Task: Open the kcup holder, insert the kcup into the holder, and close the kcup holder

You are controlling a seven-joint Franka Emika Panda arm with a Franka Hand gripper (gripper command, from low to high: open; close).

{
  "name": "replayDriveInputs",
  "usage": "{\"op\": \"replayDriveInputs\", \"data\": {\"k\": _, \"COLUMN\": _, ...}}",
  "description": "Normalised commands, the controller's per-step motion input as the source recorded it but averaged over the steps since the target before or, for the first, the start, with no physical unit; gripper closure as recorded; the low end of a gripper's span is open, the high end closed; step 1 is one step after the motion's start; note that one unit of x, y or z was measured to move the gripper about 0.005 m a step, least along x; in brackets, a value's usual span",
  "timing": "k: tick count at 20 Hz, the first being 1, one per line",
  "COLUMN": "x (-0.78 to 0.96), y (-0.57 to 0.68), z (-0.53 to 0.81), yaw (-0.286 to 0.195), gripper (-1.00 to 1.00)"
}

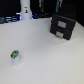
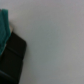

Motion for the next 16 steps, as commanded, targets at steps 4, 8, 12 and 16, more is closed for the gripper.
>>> {"op": "replayDriveInputs", "data": {"k": 4, "x": -0.40, "y": 0.67, "z": 0.00, "yaw": -0.178, "gripper": -1.00}}
{"op": "replayDriveInputs", "data": {"k": 8, "x": -0.35, "y": 0.71, "z": -0.08, "yaw": -0.172, "gripper": -1.00}}
{"op": "replayDriveInputs", "data": {"k": 12, "x": -0.32, "y": 0.71, "z": -0.17, "yaw": -0.177, "gripper": -1.00}}
{"op": "replayDriveInputs", "data": {"k": 16, "x": -0.31, "y": 0.68, "z": -0.27, "yaw": -0.179, "gripper": -1.00}}
